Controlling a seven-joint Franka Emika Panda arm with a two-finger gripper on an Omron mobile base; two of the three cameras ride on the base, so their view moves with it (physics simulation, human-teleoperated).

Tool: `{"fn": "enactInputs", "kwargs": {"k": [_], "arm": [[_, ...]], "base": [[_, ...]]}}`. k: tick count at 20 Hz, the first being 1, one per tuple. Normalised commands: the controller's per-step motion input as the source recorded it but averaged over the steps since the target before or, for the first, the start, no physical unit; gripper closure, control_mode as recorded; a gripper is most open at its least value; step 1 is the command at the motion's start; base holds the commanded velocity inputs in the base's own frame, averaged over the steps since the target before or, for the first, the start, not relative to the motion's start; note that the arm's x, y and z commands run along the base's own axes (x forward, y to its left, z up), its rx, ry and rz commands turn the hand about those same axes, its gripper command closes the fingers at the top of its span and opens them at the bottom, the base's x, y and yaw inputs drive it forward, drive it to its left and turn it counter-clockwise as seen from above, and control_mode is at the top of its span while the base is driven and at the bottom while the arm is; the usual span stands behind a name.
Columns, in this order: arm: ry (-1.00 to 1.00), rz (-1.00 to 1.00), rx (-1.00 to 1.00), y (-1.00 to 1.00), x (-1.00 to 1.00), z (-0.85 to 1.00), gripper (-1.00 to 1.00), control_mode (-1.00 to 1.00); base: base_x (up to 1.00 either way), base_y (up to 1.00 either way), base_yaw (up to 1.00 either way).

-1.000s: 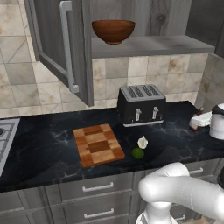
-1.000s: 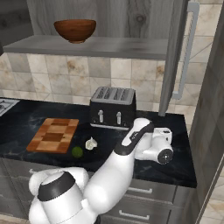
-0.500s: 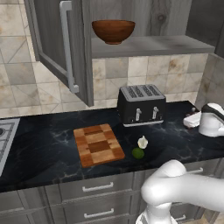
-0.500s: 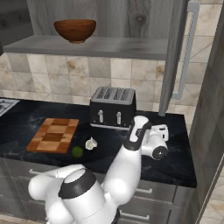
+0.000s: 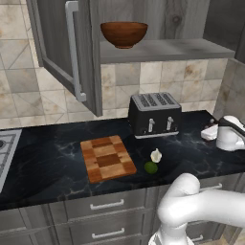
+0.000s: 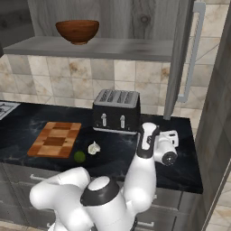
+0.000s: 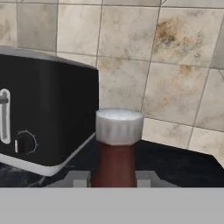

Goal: Open the cabinet. Place the bowl and condiment on the counter. Then place the lime and garlic on the cutting board.

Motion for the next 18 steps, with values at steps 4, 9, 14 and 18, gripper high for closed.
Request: {"fn": "enactInputs", "kwargs": {"k": [4, 9, 14, 18], "arm": [[0.01, 0.00, 0.00, -0.28, 0.17, -0.33, 1.00, -1.00], [0.01, 0.00, 0.00, -0.19, 0.17, -0.28, 1.00, -1.00], [0.01, 0.00, 0.00, -0.19, 0.16, -0.33, 1.00, -1.00], [0.02, 0.00, 0.00, -0.06, 0.04, -0.36, 1.00, -1.00]], "base": [[0.00, 0.00, 0.00], [0.00, 0.00, 0.00], [0.00, 0.00, 0.00], [0.00, 0.00, 0.00]]}}
